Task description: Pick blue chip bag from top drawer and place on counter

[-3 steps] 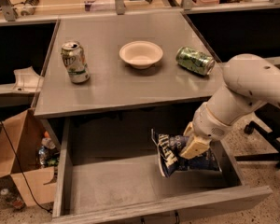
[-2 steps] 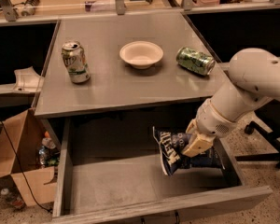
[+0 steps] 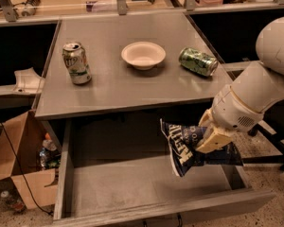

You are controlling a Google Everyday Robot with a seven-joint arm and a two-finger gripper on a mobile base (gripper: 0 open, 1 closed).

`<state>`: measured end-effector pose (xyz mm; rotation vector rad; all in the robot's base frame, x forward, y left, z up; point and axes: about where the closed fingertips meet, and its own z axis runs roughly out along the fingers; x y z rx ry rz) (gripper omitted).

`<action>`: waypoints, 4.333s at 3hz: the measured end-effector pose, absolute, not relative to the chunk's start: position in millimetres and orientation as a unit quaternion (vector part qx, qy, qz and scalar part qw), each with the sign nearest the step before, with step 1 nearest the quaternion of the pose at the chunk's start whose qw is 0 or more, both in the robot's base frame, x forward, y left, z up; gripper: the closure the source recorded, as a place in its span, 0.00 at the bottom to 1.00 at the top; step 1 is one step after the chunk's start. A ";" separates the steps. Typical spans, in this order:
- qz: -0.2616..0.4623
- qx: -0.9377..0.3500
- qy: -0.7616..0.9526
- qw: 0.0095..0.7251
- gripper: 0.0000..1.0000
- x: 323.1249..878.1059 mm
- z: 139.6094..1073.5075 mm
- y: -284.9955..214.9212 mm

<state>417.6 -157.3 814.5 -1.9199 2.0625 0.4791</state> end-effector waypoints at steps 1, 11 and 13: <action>0.164 -0.665 0.714 0.143 1.00 421.0 817.0 -156.5; 0.127 -0.719 0.653 0.204 1.00 566.1 905.1 -110.5; 0.142 -0.734 0.631 0.205 1.00 609.9 878.9 -87.5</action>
Offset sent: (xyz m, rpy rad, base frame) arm 0.0464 0.0047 0.0435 0.0017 -0.0789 -0.0110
